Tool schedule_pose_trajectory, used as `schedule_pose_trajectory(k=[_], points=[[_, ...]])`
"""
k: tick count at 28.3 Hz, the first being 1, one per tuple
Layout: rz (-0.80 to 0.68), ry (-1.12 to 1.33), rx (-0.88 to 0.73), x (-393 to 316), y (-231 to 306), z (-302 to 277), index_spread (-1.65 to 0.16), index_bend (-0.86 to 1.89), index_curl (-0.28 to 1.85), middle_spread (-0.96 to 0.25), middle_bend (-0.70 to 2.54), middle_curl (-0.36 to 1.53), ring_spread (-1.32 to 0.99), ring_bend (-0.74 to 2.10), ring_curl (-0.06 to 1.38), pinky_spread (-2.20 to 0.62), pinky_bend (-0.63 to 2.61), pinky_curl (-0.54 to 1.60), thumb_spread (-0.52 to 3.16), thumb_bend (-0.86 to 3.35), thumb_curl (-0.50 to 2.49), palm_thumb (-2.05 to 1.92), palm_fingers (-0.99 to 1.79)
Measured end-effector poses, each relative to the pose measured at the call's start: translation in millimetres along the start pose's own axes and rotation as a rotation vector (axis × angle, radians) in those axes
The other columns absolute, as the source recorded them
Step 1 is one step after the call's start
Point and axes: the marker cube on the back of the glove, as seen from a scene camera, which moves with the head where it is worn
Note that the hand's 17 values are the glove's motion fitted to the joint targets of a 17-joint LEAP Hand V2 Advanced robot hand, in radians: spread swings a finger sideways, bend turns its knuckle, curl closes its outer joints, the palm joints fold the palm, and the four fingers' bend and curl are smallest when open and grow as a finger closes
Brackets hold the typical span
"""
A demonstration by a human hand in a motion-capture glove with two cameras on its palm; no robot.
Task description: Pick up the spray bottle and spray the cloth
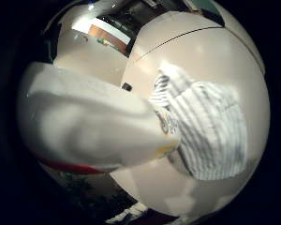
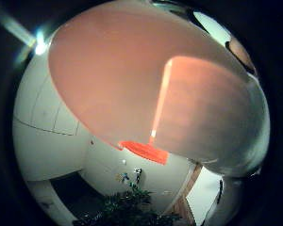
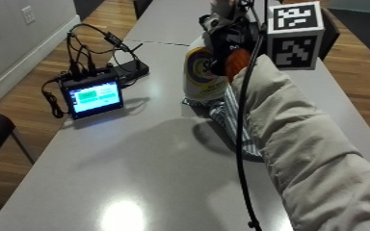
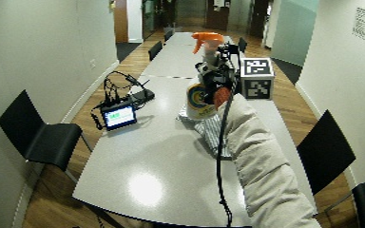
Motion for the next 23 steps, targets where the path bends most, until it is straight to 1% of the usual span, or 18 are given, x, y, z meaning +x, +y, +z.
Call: schedule_pose_trajectory(k=[6, 11, 14, 18, 22, 23], points=[[0.056, -0.087, -0.044, 23, 12, 42, -0.28, 0.19, 0.60, -0.10, 0.32, 0.62, -0.17, 0.35, 0.57, -0.18, 0.13, 0.43, 0.26, 0.01, 0.75, 1.26, 0.91], [0.102, -0.091, -0.058, 43, 18, 52, -0.29, 0.18, 0.60, -0.11, 0.32, 0.62, -0.17, 0.35, 0.56, -0.18, 0.13, 0.40, 0.33, 0.02, 0.75, 1.26, 0.87], [0.093, -0.052, -0.059, 46, 16, 51, -0.29, 0.18, 0.60, -0.11, 0.32, 0.62, -0.17, 0.36, 0.57, -0.17, 0.12, 0.39, 0.39, 0.01, 0.75, 1.24, 0.86], [0.070, 0.040, -0.100, 44, 19, 58, -0.29, 0.16, 0.59, -0.11, 0.34, 0.62, -0.17, 0.37, 0.57, -0.17, 0.11, 0.36, 0.51, 0.01, 0.74, 1.23, 0.83], [0.103, 0.038, -0.203, 49, 30, 65, -0.30, 0.15, 0.58, -0.12, 0.38, 0.63, -0.17, 0.36, 0.56, -0.14, 0.08, 0.33, 0.65, 0.01, 0.72, 1.22, 0.67], [0.116, 0.011, -0.244, 48, 35, 65, -0.31, 0.13, 0.57, -0.12, 0.37, 0.62, -0.16, 0.33, 0.56, -0.11, 0.06, 0.32, 0.68, 0.01, 0.72, 1.22, 0.51]])
